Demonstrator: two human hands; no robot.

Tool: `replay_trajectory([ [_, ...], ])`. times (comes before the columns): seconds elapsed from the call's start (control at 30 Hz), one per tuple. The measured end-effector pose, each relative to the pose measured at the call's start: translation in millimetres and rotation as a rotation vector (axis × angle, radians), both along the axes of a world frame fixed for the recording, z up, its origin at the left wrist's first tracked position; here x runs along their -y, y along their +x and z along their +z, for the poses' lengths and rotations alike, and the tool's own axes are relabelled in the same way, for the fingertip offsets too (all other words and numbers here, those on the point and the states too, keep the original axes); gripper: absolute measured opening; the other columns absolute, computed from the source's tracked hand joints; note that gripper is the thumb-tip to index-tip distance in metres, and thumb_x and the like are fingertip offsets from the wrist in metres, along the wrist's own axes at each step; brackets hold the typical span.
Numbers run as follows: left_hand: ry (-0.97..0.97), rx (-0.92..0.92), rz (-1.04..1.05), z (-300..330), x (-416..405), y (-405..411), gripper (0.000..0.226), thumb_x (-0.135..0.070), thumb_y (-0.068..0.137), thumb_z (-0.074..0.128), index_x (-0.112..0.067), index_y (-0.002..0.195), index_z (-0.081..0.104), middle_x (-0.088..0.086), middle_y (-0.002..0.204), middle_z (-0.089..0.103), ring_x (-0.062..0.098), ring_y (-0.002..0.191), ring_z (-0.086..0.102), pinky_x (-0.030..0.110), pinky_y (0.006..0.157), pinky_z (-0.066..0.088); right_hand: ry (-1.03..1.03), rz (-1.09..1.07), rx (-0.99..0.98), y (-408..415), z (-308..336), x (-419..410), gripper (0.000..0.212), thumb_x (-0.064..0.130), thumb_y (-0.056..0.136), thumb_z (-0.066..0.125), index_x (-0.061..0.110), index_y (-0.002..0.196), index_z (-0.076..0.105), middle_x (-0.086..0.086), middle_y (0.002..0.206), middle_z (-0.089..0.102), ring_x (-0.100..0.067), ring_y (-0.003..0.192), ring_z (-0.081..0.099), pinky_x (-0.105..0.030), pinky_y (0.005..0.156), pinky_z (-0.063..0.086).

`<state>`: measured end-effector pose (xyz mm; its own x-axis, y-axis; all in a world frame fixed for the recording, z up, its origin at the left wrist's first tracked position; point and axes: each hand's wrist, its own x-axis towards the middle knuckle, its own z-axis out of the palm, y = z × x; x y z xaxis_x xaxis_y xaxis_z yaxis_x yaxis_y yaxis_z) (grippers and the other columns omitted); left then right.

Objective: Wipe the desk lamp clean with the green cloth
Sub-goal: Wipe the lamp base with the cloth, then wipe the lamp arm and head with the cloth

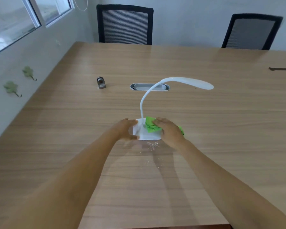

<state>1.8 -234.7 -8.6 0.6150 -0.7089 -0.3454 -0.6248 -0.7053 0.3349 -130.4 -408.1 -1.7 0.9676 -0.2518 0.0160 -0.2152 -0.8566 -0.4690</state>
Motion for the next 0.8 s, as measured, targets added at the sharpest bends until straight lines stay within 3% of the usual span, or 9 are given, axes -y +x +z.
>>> replay_trajectory([
  [0.13,0.023,0.009,-0.007,2,2,0,0.089,-0.045,0.079,0.069,-0.018,0.15,0.023,-0.006,0.159,0.023,0.021,0.149,0.012,0.04,0.12,0.018,0.007,0.054,-0.096,0,-14,-12,0.062,-0.007,0.085,0.048,0.019,0.141,0.042,-0.004,0.154,0.032,-0.024,0.143,0.027,-0.031,0.12,0.022],
  [0.23,0.039,0.016,-0.011,3,3,2,0.089,-0.046,0.078,0.069,-0.018,0.15,0.024,-0.006,0.158,0.024,0.021,0.148,0.012,0.04,0.12,0.019,-0.056,0.165,-0.131,-24,-20,-9,0.065,-0.01,0.082,0.044,0.017,0.141,0.04,-0.004,0.156,0.029,-0.021,0.146,0.021,-0.029,0.12,0.017],
  [0.53,0.071,0.08,0.035,11,7,-10,0.086,-0.037,0.086,0.06,-0.013,0.152,0.01,0.005,0.161,0.011,0.024,0.149,0.009,0.037,0.121,0.015,0.016,0.008,-0.099,-69,11,12,0.067,-0.01,0.079,0.04,0.024,0.136,0.049,0.004,0.148,0.043,-0.014,0.136,0.04,-0.018,0.108,0.031],
  [0.67,-0.277,0.078,0.21,53,13,-12,0.057,-0.022,0.098,0.037,-0.014,0.151,0.017,0.01,0.159,0.019,0.024,0.147,0.018,0.034,0.12,0.016,-0.02,-0.075,-0.089,-87,24,32,0.064,-0.008,0.08,0.039,0.023,0.135,0.05,0.003,0.15,0.041,-0.014,0.137,0.039,-0.02,0.112,0.031],
  [0.8,-0.587,0.103,0.276,105,27,-24,0.052,-0.035,0.1,0.029,-0.022,0.15,0.023,0.007,0.156,0.03,0.024,0.142,0.03,0.035,0.115,0.023,-0.025,-0.137,-0.051,-99,42,47,0.061,-0.007,0.081,0.039,0.023,0.133,0.052,0.002,0.149,0.042,-0.015,0.134,0.043,-0.022,0.109,0.035],
])
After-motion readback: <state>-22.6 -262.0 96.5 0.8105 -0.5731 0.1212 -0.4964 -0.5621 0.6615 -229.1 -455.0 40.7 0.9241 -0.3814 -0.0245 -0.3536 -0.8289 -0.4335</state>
